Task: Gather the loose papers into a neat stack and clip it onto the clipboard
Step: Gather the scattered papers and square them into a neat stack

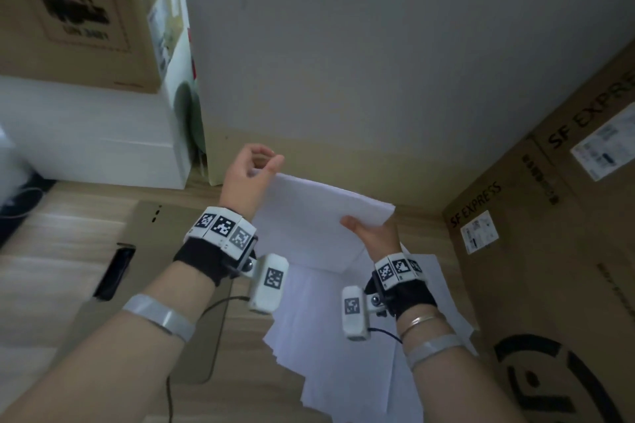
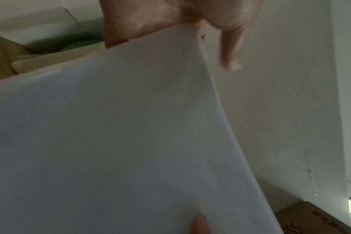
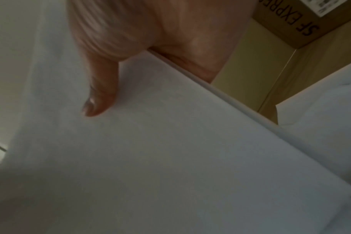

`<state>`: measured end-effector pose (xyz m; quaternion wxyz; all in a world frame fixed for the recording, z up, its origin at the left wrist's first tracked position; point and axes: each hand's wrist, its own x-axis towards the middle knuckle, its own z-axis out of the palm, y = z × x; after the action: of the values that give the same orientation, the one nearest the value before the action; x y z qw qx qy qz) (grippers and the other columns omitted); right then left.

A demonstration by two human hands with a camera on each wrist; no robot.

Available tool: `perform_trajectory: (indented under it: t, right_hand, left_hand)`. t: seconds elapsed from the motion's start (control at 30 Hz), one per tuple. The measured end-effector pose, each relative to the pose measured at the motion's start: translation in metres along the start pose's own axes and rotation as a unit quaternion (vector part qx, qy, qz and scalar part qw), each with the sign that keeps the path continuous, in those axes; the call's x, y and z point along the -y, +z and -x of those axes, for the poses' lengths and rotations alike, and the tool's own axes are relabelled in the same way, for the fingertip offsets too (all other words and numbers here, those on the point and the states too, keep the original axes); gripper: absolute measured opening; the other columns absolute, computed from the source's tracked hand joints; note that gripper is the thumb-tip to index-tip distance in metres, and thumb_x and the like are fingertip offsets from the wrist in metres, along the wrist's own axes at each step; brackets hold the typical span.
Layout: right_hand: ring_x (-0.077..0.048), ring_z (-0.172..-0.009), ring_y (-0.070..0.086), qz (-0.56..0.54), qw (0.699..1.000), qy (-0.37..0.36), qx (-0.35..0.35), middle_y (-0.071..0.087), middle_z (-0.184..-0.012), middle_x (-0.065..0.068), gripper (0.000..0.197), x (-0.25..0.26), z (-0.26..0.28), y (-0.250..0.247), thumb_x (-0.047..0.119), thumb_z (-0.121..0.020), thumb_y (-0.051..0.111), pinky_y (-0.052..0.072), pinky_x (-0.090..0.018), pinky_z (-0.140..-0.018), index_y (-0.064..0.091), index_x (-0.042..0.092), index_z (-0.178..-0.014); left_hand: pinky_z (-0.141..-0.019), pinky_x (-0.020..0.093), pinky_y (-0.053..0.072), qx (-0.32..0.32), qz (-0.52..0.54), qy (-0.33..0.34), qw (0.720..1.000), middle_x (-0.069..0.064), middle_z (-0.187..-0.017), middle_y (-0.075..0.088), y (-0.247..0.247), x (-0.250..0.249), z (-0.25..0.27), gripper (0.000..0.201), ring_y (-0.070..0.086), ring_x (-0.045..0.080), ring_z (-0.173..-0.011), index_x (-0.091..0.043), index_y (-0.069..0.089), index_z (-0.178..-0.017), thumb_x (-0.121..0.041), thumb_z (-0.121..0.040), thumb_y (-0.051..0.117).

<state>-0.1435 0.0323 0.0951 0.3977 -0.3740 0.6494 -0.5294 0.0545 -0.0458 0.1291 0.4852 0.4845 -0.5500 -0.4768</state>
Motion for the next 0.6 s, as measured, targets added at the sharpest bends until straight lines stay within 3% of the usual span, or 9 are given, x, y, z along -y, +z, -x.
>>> perform_trajectory:
  t: [0.03, 0.1, 0.2, 0.23, 0.27, 0.33, 0.4, 0.5, 0.6]
  right_hand:
    - [-0.007, -0.088, 0.065, 0.0, 1.0, 0.016, -0.012, 0.063, -0.089, 0.004, 0.038, -0.001, 0.002, 0.002, -0.004, -0.073, 0.074, 0.049, -0.019, -0.08, 0.059, 0.013, -0.104]
    - [-0.016, -0.093, 0.06, 0.005, 0.999, 0.029, -0.03, 0.062, -0.097, -0.002, 0.032, -0.004, 0.003, 0.005, 0.001, -0.074, 0.075, 0.047, -0.024, -0.084, 0.057, 0.015, -0.097]
    - [-0.006, -0.079, 0.06, -0.021, 0.997, 0.019, -0.071, 0.064, -0.091, 0.002, 0.025, -0.007, -0.001, 0.002, 0.004, -0.076, 0.074, 0.05, -0.006, -0.067, 0.061, 0.014, -0.095]
    - [-0.004, -0.077, 0.06, -0.024, 0.997, 0.023, -0.073, 0.064, -0.087, 0.005, 0.022, -0.01, -0.002, 0.0, 0.003, -0.076, 0.074, 0.05, -0.004, -0.063, 0.062, 0.015, -0.09]
    - [-0.006, -0.077, 0.061, -0.015, 0.997, 0.035, -0.067, 0.064, -0.084, 0.005, 0.021, -0.015, -0.002, 0.0, 0.002, -0.075, 0.074, 0.051, -0.009, -0.066, 0.063, 0.016, -0.085]
    - [-0.019, -0.085, 0.062, 0.018, 0.996, 0.082, -0.044, 0.065, -0.09, -0.005, 0.021, -0.027, 0.002, 0.003, 0.001, -0.074, 0.075, 0.052, -0.027, -0.079, 0.063, 0.011, -0.088]
    - [-0.022, -0.097, 0.061, 0.032, 0.991, 0.115, -0.051, 0.063, -0.1, -0.011, 0.035, -0.035, 0.004, 0.007, 0.002, -0.073, 0.076, 0.047, -0.032, -0.086, 0.061, 0.0, -0.104]
    - [-0.02, -0.095, 0.058, 0.035, 0.989, 0.136, -0.055, 0.059, -0.097, -0.009, 0.038, -0.043, 0.001, 0.007, 0.002, -0.074, 0.075, 0.042, -0.027, -0.081, 0.059, -0.001, -0.108]
    - [-0.021, -0.101, 0.056, 0.099, 0.978, 0.184, -0.025, 0.058, -0.108, -0.005, 0.048, -0.057, 0.001, 0.012, 0.011, -0.075, 0.076, 0.045, -0.031, -0.075, 0.055, 0.001, -0.117]
  left_hand:
    - [-0.058, 0.003, 0.038, -0.016, -0.016, 0.001, 1.0, -0.012, -0.075, 0.053, 0.004, -0.001, -0.003, 0.014, 0.047, -0.001, -0.067, -0.027, 0.051, -0.082, -0.016, -0.087, 0.057]
    - [-0.066, 0.015, 0.039, -0.029, 0.004, 0.001, 1.0, -0.011, -0.074, 0.049, 0.009, -0.001, -0.004, 0.029, 0.047, 0.009, -0.068, -0.034, 0.047, -0.078, -0.007, -0.088, 0.052]
    - [-0.078, 0.025, 0.039, 0.027, 0.061, 0.016, 0.998, -0.006, -0.081, 0.05, 0.003, -0.005, 0.004, 0.038, 0.05, 0.014, -0.078, -0.041, 0.041, -0.098, -0.008, -0.088, 0.057]
    - [-0.085, 0.025, 0.04, 0.054, 0.052, 0.019, 0.997, -0.006, -0.09, 0.052, 0.0, -0.003, 0.008, 0.051, 0.051, 0.012, -0.086, -0.044, 0.036, -0.108, -0.007, -0.084, 0.062]
    - [-0.094, 0.025, 0.038, 0.077, 0.024, 0.014, 0.997, -0.006, -0.103, 0.052, -0.002, 0.003, 0.011, 0.066, 0.05, 0.01, -0.099, -0.045, 0.03, -0.119, -0.005, -0.081, 0.067]
    - [-0.099, 0.027, 0.039, 0.095, -0.006, -0.054, 0.994, -0.004, -0.118, 0.048, -0.004, 0.023, 0.016, 0.079, 0.045, 0.013, -0.114, -0.031, 0.032, -0.137, 0.005, -0.077, 0.068]
    - [-0.094, 0.036, 0.047, 0.071, -0.022, -0.125, 0.989, 0.006, -0.109, 0.061, -0.005, 0.043, 0.019, 0.057, 0.057, 0.024, -0.11, -0.012, 0.051, -0.13, 0.006, -0.078, 0.065]
    - [-0.083, 0.033, 0.045, 0.04, -0.069, -0.171, 0.982, 0.011, -0.096, 0.064, -0.007, 0.058, 0.023, 0.021, 0.059, 0.023, -0.091, -0.005, 0.064, -0.102, -0.001, -0.081, 0.065]
    - [-0.079, 0.028, 0.038, 0.065, -0.092, -0.228, 0.967, 0.012, -0.097, 0.061, -0.006, 0.075, 0.026, 0.03, 0.056, 0.021, -0.091, 0.008, 0.062, -0.109, -0.004, -0.082, 0.065]
